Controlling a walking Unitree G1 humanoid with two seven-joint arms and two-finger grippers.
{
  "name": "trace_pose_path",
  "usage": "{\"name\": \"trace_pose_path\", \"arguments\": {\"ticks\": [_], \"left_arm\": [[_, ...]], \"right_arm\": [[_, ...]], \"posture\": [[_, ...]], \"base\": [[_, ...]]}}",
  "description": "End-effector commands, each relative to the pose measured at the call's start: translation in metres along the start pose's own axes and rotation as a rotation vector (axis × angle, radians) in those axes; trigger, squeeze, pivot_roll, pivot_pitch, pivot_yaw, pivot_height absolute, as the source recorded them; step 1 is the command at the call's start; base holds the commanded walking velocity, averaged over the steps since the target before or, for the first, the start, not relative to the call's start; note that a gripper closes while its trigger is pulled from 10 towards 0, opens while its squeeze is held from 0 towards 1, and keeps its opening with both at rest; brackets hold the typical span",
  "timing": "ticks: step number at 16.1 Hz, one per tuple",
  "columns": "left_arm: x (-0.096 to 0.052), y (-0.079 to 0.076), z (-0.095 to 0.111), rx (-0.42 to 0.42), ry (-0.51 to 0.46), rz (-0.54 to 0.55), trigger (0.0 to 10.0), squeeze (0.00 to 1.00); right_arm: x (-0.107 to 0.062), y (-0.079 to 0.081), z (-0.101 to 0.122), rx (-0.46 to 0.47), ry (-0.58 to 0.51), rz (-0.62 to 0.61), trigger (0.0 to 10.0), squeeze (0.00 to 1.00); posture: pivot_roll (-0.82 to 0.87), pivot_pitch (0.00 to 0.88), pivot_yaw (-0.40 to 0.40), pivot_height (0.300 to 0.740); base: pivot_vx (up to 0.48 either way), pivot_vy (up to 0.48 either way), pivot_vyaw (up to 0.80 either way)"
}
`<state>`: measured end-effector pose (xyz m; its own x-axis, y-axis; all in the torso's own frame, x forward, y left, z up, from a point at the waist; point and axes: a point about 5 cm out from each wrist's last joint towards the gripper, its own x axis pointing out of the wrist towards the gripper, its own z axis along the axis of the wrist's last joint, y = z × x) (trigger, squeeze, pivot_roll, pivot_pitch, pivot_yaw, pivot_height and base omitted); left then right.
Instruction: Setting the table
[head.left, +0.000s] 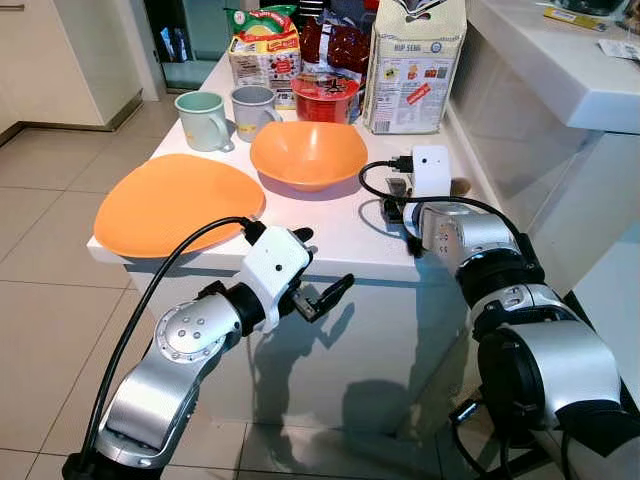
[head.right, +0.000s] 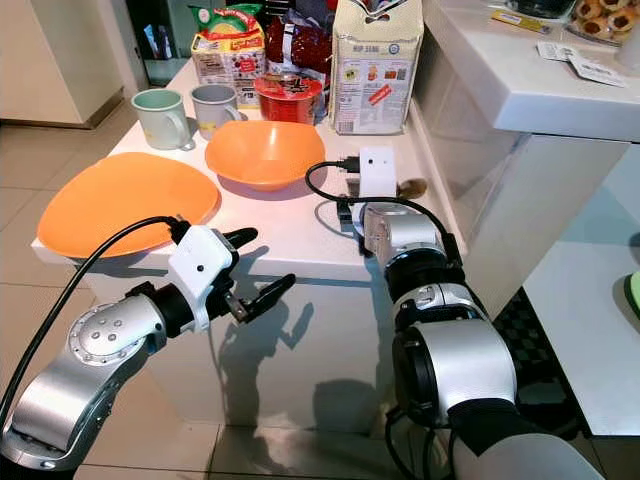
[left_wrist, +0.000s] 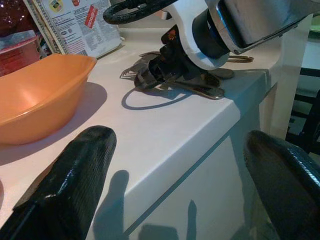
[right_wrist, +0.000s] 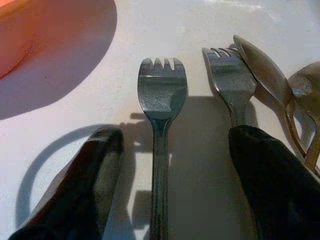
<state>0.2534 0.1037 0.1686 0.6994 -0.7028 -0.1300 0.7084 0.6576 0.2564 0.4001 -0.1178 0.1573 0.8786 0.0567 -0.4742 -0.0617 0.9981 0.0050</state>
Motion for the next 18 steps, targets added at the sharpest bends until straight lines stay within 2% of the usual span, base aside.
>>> {"name": "trace_pose_path", "arguments": {"ticks": [1,12,18], "left_arm": [[0.002,-0.001,0.005,0.013,-0.013,-0.02,10.0,0.0],[0.006,-0.001,0.005,0.018,-0.022,-0.02,10.0,0.0],[0.012,-0.003,0.008,0.009,-0.051,-0.004,10.0,0.0]], "right_arm": [[0.003,0.006,-0.018,0.035,0.089,0.045,0.0,0.0],[0.003,-0.004,-0.017,0.044,0.074,0.03,0.0,0.0],[0.002,-0.018,-0.01,0.083,0.032,0.026,0.0,0.0]], "posture": [[-0.03,0.0,-0.016,0.74],[-0.05,0.0,-0.01,0.74],[-0.06,0.0,-0.023,0.74]], "base": [[0.0,0.0,0.0],[0.0,0.0,0.0],[0.0,0.0,0.0]]}}
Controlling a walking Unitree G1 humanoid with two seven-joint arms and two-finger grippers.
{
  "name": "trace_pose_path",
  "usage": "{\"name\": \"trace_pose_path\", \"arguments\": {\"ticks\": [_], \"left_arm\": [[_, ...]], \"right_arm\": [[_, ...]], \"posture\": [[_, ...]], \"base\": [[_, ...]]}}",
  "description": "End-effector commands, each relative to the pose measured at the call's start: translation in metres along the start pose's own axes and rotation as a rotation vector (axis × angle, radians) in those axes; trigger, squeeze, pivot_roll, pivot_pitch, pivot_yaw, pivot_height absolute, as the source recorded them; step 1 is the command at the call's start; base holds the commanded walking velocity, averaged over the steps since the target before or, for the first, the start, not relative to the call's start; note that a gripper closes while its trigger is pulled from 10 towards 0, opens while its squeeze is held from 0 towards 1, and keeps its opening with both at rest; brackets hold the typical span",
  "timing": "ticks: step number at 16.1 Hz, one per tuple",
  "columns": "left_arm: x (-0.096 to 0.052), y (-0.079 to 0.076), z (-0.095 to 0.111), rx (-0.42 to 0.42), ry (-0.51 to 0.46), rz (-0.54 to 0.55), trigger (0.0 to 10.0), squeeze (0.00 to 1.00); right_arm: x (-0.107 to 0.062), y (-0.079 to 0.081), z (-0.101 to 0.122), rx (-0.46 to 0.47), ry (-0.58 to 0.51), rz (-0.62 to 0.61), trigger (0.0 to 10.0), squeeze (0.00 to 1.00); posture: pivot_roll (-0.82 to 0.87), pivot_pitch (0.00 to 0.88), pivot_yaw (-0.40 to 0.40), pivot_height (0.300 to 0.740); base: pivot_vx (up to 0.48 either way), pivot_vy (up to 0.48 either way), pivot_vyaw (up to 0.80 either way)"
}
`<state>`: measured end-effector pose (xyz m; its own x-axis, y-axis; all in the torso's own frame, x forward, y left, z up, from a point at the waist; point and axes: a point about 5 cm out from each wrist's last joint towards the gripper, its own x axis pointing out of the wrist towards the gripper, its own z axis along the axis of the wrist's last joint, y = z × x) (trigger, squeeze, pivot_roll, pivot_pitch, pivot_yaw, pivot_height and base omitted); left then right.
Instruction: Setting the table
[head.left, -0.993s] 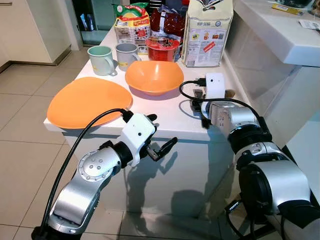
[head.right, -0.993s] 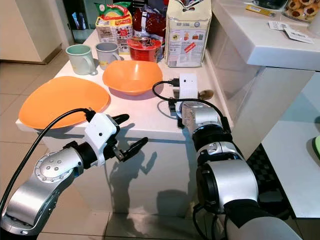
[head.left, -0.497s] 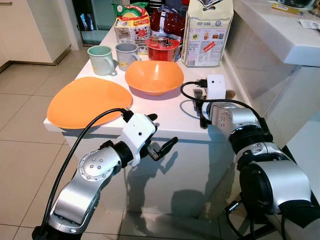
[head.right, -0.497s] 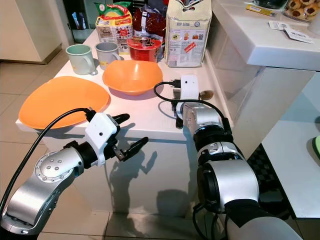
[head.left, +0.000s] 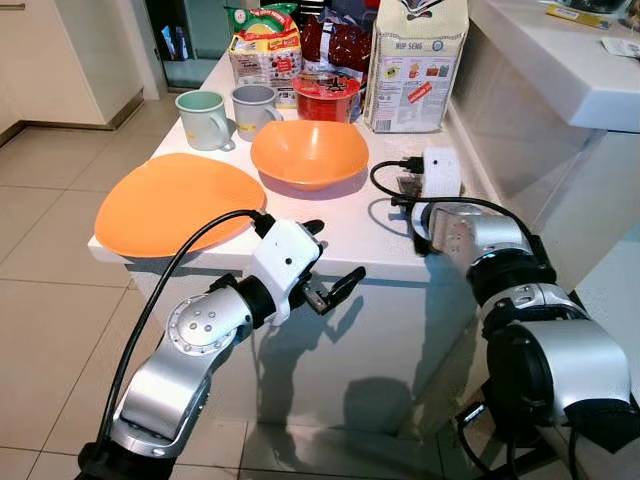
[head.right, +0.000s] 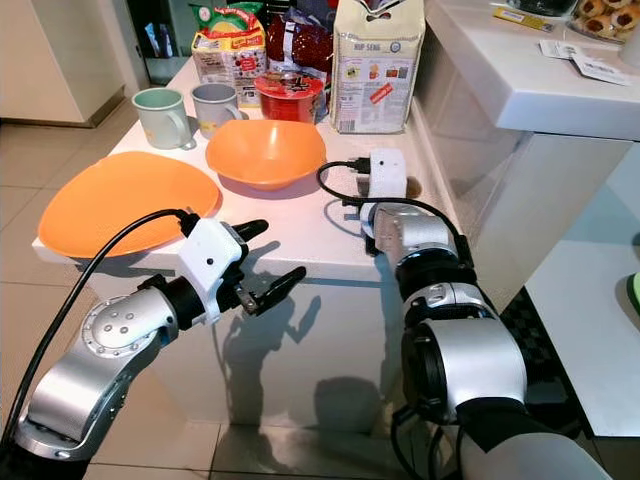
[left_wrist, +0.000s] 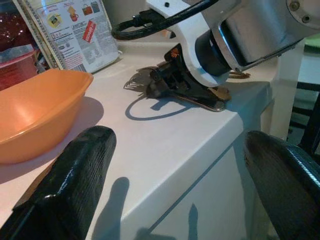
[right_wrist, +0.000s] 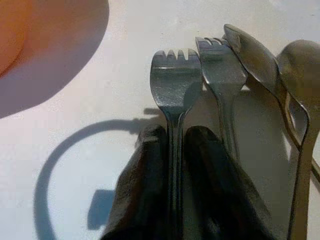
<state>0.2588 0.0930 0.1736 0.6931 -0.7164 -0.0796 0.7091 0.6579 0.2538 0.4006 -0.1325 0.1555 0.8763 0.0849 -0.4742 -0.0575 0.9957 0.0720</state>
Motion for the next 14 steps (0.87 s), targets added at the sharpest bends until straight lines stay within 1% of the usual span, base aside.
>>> {"name": "trace_pose_path", "arguments": {"ticks": [1,2,4,6,7,9,11,12,13,14], "left_arm": [[0.0,-0.003,0.001,0.001,-0.005,0.018,10.0,0.0],[0.0,-0.003,0.001,-0.007,-0.004,0.045,10.0,0.0],[-0.002,-0.002,0.001,-0.013,-0.005,0.059,10.0,0.0],[-0.002,0.006,0.0,-0.003,-0.004,0.106,10.0,0.0],[-0.001,0.008,0.002,0.002,-0.009,0.116,10.0,0.0],[0.001,0.022,0.007,0.01,-0.033,0.194,10.0,0.0],[0.004,0.036,0.009,0.028,-0.034,0.263,10.0,0.0],[0.006,0.038,0.011,0.031,-0.041,0.269,10.0,0.0],[0.006,0.038,0.011,0.034,-0.044,0.269,10.0,0.0],[0.008,0.041,0.014,0.028,-0.057,0.29,10.0,0.0]], "right_arm": [[0.0,-0.006,-0.008,0.043,0.018,0.009,0.0,0.0],[-0.001,-0.007,-0.006,0.061,-0.015,0.037,0.0,0.0],[-0.003,-0.007,-0.001,0.084,-0.046,0.07,0.0,0.0],[-0.008,-0.007,0.012,0.153,-0.114,0.135,0.0,0.0],[-0.01,-0.007,0.015,0.169,-0.133,0.153,0.0,0.0],[-0.017,-0.011,0.028,0.235,-0.245,0.203,0.0,0.0],[-0.022,-0.018,0.04,0.298,-0.356,0.236,0.0,0.0],[-0.026,-0.021,0.046,0.334,-0.405,0.255,0.0,0.0],[-0.028,-0.022,0.049,0.347,-0.422,0.264,0.0,0.0],[-0.037,-0.023,0.057,0.36,-0.478,0.301,0.0,0.0]], "posture": [[-0.06,0.0,-0.034,0.74],[-0.05,0.0,-0.041,0.74],[-0.03,0.0,-0.052,0.74],[-0.01,0.0,-0.056,0.74],[0.0,0.0,-0.059,0.74],[0.01,0.0,-0.06,0.74],[0.02,0.0,-0.046,0.74],[0.02,0.0,-0.046,0.74],[0.02,0.0,-0.046,0.74],[0.03,0.0,-0.054,0.74]], "base": [[0.0,0.0,0.0],[0.0,0.0,0.0],[0.0,0.0,0.0],[0.0,0.0,0.0],[0.0,0.0,0.0],[0.0,0.0,0.0],[0.0,0.0,0.0],[0.0,0.0,0.0],[0.0,0.0,0.0],[0.0,0.0,0.0]]}}
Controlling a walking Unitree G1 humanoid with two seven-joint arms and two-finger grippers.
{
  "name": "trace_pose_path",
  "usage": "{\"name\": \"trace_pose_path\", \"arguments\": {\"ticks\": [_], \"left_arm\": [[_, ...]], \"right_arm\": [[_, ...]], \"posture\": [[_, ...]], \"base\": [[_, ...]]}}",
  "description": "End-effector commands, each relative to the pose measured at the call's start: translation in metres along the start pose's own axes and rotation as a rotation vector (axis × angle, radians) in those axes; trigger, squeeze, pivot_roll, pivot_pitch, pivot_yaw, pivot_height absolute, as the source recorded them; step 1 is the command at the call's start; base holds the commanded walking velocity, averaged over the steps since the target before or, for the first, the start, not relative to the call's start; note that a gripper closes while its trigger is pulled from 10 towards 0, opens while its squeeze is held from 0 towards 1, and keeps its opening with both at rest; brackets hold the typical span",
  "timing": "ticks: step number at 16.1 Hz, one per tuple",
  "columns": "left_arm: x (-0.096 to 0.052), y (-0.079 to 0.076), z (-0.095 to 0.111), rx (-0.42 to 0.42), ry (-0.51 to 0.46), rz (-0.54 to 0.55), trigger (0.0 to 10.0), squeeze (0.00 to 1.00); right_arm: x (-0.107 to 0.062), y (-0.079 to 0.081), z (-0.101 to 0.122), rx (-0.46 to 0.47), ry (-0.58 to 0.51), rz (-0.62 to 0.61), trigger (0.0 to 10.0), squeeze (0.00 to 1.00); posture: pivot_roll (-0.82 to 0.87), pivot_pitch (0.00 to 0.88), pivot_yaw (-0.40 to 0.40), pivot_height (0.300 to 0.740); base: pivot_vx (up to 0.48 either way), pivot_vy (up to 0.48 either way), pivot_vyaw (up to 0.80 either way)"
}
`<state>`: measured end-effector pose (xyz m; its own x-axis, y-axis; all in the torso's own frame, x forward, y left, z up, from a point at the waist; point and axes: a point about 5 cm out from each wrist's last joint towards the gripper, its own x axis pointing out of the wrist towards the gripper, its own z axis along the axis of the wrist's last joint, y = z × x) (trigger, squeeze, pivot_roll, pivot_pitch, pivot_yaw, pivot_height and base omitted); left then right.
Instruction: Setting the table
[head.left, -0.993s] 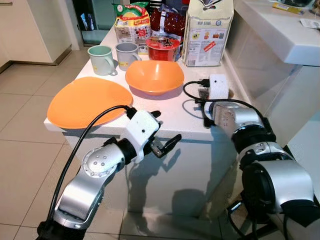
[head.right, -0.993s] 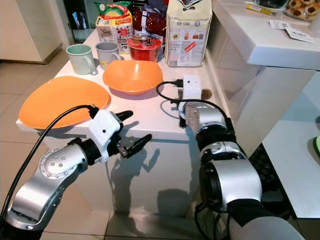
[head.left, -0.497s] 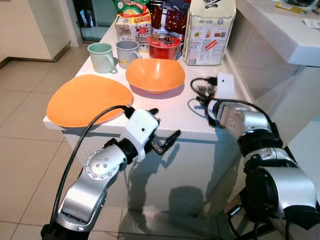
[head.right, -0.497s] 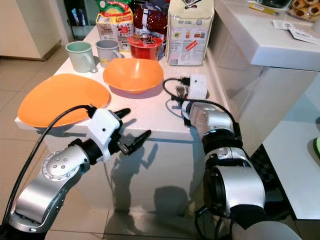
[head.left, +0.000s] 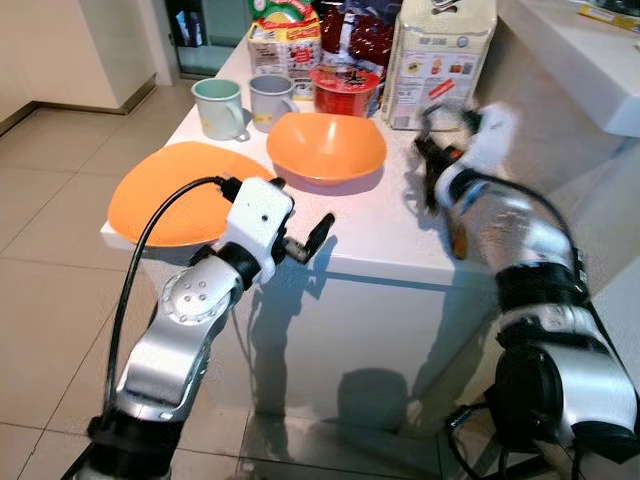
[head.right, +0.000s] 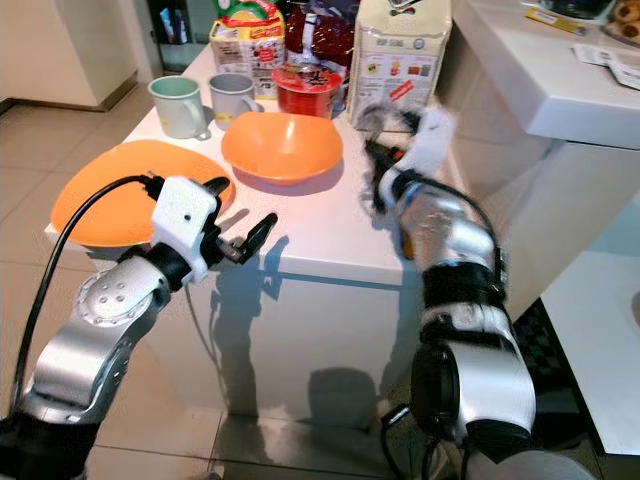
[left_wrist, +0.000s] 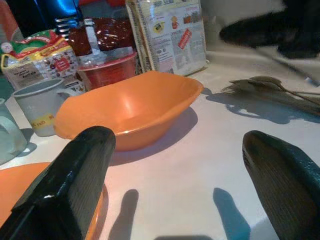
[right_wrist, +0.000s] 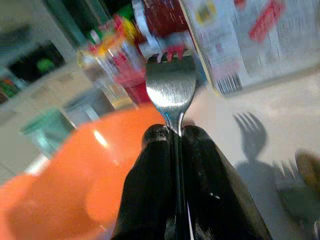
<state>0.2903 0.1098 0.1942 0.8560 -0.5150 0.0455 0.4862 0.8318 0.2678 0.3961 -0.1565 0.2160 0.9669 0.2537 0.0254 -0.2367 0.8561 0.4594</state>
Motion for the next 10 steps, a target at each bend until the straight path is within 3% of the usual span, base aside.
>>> {"name": "trace_pose_path", "arguments": {"ticks": [1,4,7,8,10], "left_arm": [[0.002,0.003,0.004,0.003,-0.014,0.035,10.0,0.0],[0.001,0.007,0.007,-0.066,-0.027,0.119,10.0,0.0],[0.0,0.018,0.016,-0.087,-0.042,0.238,10.0,0.0],[-0.002,0.027,0.018,-0.071,-0.038,0.285,10.0,0.0],[-0.006,0.029,0.017,-0.06,-0.028,0.297,10.0,0.0]], "right_arm": [[-0.004,0.003,0.012,0.002,-0.052,0.027,0.0,0.0],[-0.021,0.022,0.023,-0.033,-0.104,0.116,0.0,0.0],[-0.054,0.046,0.028,-0.097,-0.159,0.176,0.0,0.0],[-0.066,0.056,0.025,-0.204,-0.189,0.164,10.0,0.0],[-0.078,0.061,0.022,-0.273,-0.208,0.163,10.0,0.0]], "posture": [[0.03,0.0,-0.057,0.74],[0.03,0.0,-0.067,0.74],[0.03,0.0,-0.062,0.74],[0.02,0.0,-0.057,0.74],[0.02,0.0,-0.051,0.74]], "base": [[0.0,0.0,0.0],[0.0,0.0,0.0],[0.0,0.0,0.0],[0.0,0.0,0.0],[0.0,0.0,0.0]]}}
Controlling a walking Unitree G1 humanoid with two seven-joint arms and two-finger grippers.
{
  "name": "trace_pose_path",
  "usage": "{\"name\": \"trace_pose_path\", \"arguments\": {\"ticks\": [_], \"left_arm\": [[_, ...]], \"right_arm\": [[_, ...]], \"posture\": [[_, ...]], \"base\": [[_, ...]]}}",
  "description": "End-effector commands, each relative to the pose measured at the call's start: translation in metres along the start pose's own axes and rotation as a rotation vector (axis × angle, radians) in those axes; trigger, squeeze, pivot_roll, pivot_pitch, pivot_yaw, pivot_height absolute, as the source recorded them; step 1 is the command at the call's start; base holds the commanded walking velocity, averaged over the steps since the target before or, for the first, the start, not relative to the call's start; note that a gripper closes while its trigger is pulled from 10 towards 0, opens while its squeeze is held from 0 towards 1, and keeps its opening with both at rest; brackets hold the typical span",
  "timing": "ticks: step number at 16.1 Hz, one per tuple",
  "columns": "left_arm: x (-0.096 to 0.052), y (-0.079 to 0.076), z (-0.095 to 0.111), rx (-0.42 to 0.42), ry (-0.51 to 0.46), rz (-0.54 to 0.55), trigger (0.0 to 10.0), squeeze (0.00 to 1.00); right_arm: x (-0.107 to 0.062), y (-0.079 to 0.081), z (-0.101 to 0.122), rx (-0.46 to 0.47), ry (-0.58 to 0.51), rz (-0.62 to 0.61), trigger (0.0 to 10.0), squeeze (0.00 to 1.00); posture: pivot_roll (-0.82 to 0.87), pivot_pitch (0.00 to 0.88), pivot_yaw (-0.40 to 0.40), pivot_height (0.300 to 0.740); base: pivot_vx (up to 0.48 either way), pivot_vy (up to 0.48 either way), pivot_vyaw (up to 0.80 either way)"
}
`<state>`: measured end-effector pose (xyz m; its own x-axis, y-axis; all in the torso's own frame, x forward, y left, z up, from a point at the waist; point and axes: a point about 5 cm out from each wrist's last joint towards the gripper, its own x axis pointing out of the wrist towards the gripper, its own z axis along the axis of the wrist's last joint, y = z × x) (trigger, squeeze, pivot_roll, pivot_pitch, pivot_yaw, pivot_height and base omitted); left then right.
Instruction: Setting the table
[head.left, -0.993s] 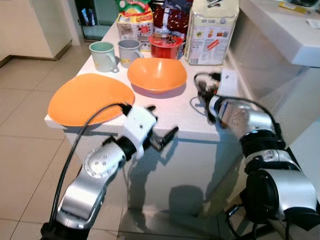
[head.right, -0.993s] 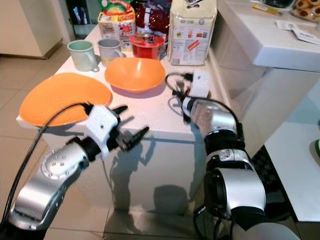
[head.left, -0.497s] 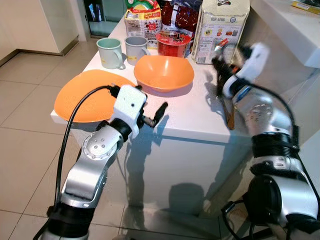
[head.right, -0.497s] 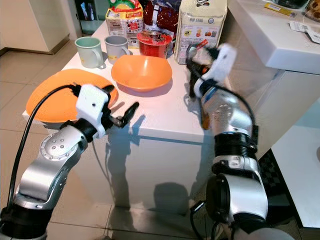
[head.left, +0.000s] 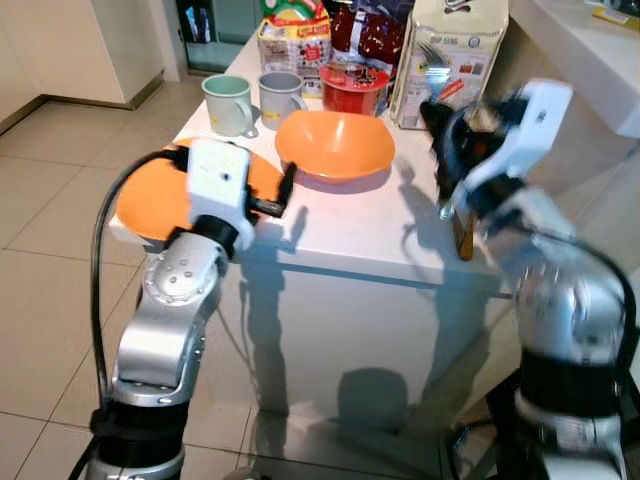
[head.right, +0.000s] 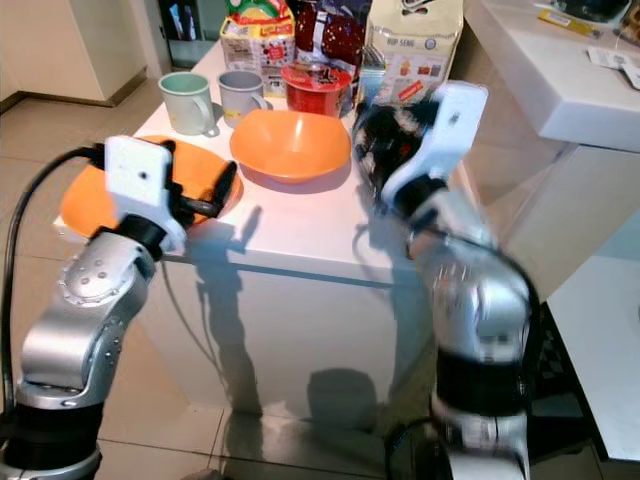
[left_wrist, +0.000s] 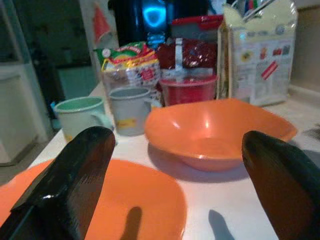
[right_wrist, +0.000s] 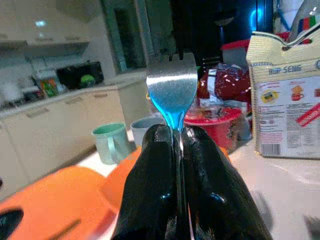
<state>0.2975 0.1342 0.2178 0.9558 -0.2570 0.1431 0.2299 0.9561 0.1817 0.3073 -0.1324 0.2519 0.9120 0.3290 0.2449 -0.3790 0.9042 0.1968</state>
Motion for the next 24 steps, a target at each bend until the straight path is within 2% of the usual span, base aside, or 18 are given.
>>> {"name": "trace_pose_path", "arguments": {"ticks": [1,4,6,13,17,19,20,24], "left_arm": [[-0.002,0.001,-0.001,0.028,0.021,0.003,10.0,0.0],[0.001,0.002,-0.001,0.01,0.037,-0.017,10.0,0.0],[0.001,0.004,-0.005,-0.009,0.054,-0.014,10.0,0.0],[0.001,0.004,-0.002,-0.005,0.044,-0.016,10.0,0.0],[0.005,0.008,-0.007,-0.024,0.055,0.023,10.0,0.0],[0.007,0.012,-0.011,-0.036,0.069,0.09,10.0,0.0],[0.007,0.012,-0.01,-0.026,0.068,0.09,10.0,0.0],[0.009,0.01,-0.01,-0.004,0.063,0.084,10.0,0.0]], "right_arm": [[-0.007,0.004,0.008,-0.056,-0.029,-0.012,10.0,0.0],[-0.027,0.008,-0.003,-0.014,-0.034,-0.11,10.0,0.0],[-0.034,0.011,-0.007,0.001,-0.032,-0.145,10.0,0.0],[-0.031,0.011,-0.014,0.0,-0.007,-0.178,10.0,0.0],[-0.037,-0.001,-0.023,-0.078,0.055,-0.291,10.0,0.0],[-0.038,-0.009,-0.029,-0.23,0.099,-0.338,10.0,0.0],[-0.039,-0.011,-0.031,-0.256,0.104,-0.349,10.0,0.0],[-0.042,-0.011,-0.04,-0.171,0.125,-0.358,10.0,0.0]], "posture": [[0.04,0.0,-0.054,0.74],[0.0,0.0,-0.001,0.74],[-0.03,0.0,0.016,0.74],[0.01,0.0,-0.016,0.74],[-0.02,0.0,0.01,0.74],[-0.02,0.0,0.01,0.74],[-0.02,0.0,0.01,0.74],[-0.01,0.0,0.013,0.74]], "base": [[0.0,0.0,0.0],[-0.084,0.0,0.0],[-0.281,0.0,0.0],[-0.299,0.0,0.0],[0.0,0.0,0.0],[0.0,0.0,0.0],[0.0,0.0,0.0],[0.0,-0.269,0.0]]}}
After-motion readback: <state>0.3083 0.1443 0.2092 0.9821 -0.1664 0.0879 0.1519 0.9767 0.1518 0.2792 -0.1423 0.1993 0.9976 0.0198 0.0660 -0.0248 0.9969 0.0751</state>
